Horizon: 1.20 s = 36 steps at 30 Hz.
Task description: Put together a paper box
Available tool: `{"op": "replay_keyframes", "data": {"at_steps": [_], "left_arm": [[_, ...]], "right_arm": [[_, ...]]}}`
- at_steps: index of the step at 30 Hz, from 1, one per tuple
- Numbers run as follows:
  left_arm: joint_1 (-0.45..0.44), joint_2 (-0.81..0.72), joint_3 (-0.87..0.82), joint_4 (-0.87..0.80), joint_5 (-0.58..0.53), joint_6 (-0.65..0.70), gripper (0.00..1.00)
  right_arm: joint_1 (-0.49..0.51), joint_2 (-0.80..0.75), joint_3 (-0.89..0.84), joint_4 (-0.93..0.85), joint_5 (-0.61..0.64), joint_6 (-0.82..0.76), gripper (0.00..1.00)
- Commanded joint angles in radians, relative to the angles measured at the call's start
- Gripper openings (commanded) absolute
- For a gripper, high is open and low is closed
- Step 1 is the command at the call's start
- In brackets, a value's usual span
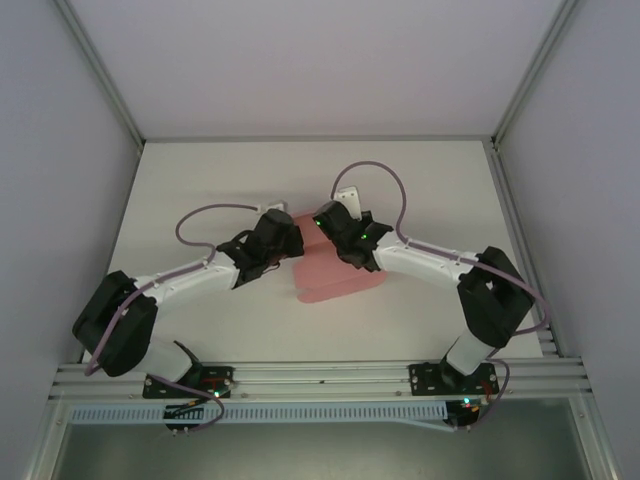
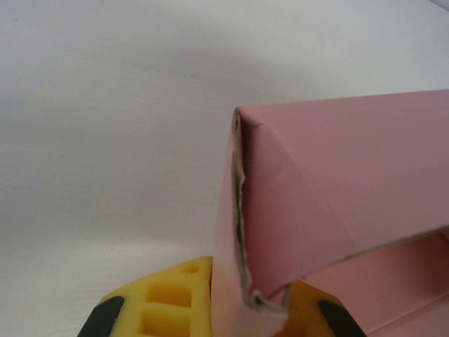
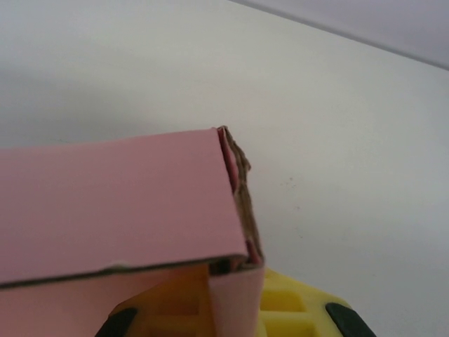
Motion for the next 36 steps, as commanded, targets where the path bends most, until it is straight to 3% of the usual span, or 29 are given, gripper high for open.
{"op": "replay_keyframes", "data": {"at_steps": [1,3,4,6,8,9,12,15,18,21,24,30,36], "left_arm": [[0.057,-0.046,-0.022,-0.151,-0.144,0.043,0.0],[0.051,-0.037,0.002,-0.125,-0.112,0.053,0.0],[0.051,-0.033,0.01,-0.107,-0.087,0.06,0.0],[0.051,-0.021,0.021,-0.091,-0.06,0.064,0.0],[0.05,-0.009,0.037,-0.095,-0.051,0.071,0.0],[0.051,-0.007,0.046,-0.096,-0.052,0.079,0.0],[0.051,-0.006,0.062,-0.082,-0.043,0.122,0.0],[0.05,-0.003,0.096,-0.067,-0.018,0.293,0.0],[0.054,0.04,0.199,-0.179,0.061,0.638,0.0],[0.051,0.098,0.307,-0.365,0.174,0.999,0.0],[0.046,0.131,0.394,-0.496,0.186,1.211,0.0],[0.011,0.21,0.581,-0.704,0.17,1.566,0.0],[-0.078,0.403,0.711,-0.894,-0.026,1.753,0.0]], "right_arm": [[-0.116,-0.086,-0.128,0.05,0.075,-0.068,0.14],[-0.108,-0.14,-0.196,0.192,-0.155,-0.1,0.17],[-0.106,-0.175,-0.236,0.269,-0.288,-0.132,0.27],[-0.104,-0.238,-0.289,0.363,-0.454,-0.132,0.38],[-0.1,-0.306,-0.323,0.412,-0.595,-0.149,0.54],[-0.099,-0.337,-0.332,0.421,-0.626,-0.135,0.69],[-0.095,-0.435,-0.359,0.43,-0.741,-0.103,1.0],[-0.095,-0.538,-0.394,0.414,-0.736,-0.032,1.0],[-0.096,-0.646,-0.426,0.322,-0.572,0.08,1.0],[-0.108,-0.751,-0.43,0.09,-0.351,0.261,1.0],[-0.123,-0.854,-0.456,-0.041,-0.236,0.385,1.0],[-0.143,-1.026,-0.559,-0.023,-0.227,0.371,1.0],[-0.163,-1.061,-0.532,-0.195,-0.246,0.368,1.0]]}}
